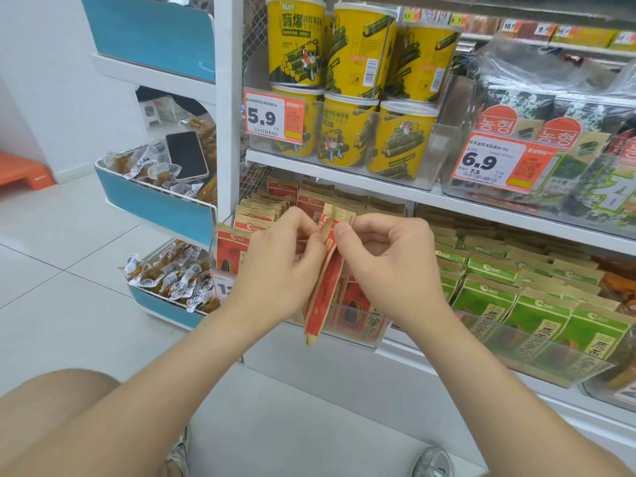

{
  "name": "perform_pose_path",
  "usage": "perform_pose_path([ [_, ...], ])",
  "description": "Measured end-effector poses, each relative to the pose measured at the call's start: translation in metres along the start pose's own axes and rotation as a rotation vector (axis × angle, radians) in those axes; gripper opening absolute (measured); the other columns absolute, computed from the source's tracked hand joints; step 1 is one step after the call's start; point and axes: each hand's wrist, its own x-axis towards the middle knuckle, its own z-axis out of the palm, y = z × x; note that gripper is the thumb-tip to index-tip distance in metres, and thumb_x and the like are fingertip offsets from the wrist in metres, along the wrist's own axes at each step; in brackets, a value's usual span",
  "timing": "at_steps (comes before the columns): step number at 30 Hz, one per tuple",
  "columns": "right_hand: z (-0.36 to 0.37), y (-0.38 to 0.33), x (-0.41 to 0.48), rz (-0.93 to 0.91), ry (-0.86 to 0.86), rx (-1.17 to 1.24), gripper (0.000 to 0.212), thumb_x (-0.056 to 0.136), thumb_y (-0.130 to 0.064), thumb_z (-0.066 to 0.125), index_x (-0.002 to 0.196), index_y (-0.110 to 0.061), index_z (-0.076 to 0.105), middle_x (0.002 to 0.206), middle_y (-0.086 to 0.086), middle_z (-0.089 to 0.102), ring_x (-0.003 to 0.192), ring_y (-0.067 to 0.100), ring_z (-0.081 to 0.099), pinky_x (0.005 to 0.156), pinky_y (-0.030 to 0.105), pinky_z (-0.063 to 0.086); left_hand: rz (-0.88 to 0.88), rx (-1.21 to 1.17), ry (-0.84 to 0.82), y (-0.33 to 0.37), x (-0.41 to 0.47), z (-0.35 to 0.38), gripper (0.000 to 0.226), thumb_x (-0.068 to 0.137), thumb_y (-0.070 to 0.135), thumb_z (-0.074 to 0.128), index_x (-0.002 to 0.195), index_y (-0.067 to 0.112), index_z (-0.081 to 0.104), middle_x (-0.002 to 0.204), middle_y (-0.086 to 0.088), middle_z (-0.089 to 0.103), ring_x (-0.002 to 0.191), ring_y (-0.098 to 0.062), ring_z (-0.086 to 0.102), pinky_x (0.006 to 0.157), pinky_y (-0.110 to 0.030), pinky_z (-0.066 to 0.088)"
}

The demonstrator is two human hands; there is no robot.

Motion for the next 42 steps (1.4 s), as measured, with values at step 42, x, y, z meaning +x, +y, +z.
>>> perform_pose_path([
  [42, -0.025, 0.002, 0.002, 0.094, -0.32, -0.169, 0.013, 0.093, -0.038, 0.08, 0.107, -0.038, 0.083, 0.083, -0.009, 0.081, 0.077, 0.018, 0.08, 0.079, 0.046, 0.066, -0.368, -0.386, -0.076, 0.01, 0.012, -0.017, 0.02, 0.103, 0.018, 0.07, 0.092, 0.0, 0.072, 0.093, -0.006, 0.08, 0.087, -0.016, 0.081, 0.068, -0.031, 0.066],
])
